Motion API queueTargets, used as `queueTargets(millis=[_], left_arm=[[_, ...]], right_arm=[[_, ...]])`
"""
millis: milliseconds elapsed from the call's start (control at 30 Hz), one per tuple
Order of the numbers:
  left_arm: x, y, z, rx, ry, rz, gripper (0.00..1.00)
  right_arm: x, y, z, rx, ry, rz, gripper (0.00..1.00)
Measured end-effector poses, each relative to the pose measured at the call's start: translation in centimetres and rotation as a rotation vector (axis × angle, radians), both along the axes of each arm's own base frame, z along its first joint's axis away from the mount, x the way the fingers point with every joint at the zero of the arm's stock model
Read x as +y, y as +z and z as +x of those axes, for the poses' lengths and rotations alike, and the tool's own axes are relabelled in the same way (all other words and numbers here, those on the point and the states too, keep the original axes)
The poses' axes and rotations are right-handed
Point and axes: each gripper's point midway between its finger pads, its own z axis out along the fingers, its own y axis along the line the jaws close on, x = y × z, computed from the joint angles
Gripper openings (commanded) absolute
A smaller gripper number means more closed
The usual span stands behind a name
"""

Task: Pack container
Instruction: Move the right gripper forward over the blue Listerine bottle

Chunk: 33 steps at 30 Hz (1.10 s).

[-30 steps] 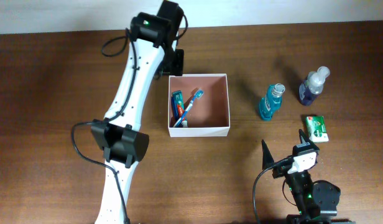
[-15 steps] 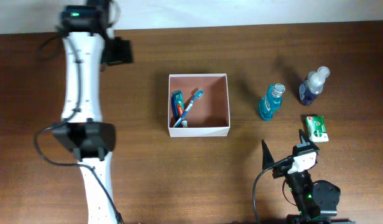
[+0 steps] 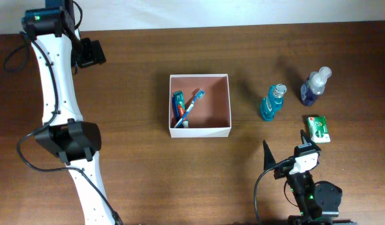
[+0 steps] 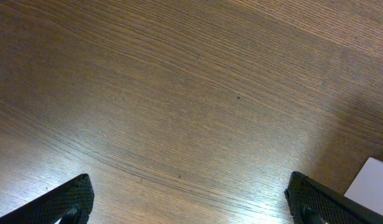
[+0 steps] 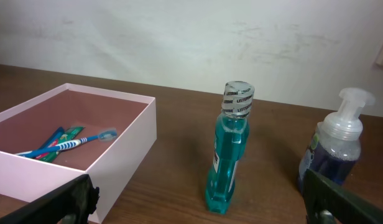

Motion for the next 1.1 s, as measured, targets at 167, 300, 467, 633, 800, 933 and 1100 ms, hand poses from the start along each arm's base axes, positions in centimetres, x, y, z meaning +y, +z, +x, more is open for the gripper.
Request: queueTargets(millis=[167,300,467,633,800,933,1100], left_arm=[[0.0,0.0,0.2,-0.008,0.000,0.001,0.99],[0.0,0.1,0.2,-0.008,0.000,0.001,0.99],[0.0,0.1,0.2,-0.008,0.000,0.001,0.99],[0.0,0.1,0.2,-0.008,0.000,0.001,0.99],[0.0,0.1,0.2,-0.008,0.000,0.001,0.99],[0.0,0.1,0.2,-0.008,0.000,0.001,0.99],[0.0,0.1,0.2,-0.008,0.000,0.001,0.99]], right_arm=[[0.0,0.0,0.0,0.000,0.000,0.000,0.98],[0.0,0.0,0.0,0.000,0.000,-0.001,0.98],[-0.3,0.0,0.1,-0.003,-0.019,-0.011,0.98],[-1.4,0.0,0.2,-0.007,-0.080,-0.036,0.98],[-1.1,2.0,0.3,-0.099,-0.062,-0.041,0.98],[-0.4,7.6,-0.7,-0.339,-0.028,-0.057,0.98],[-0.2,12.9,-2.8,-0.577,-0.031,-0.075,0.99]])
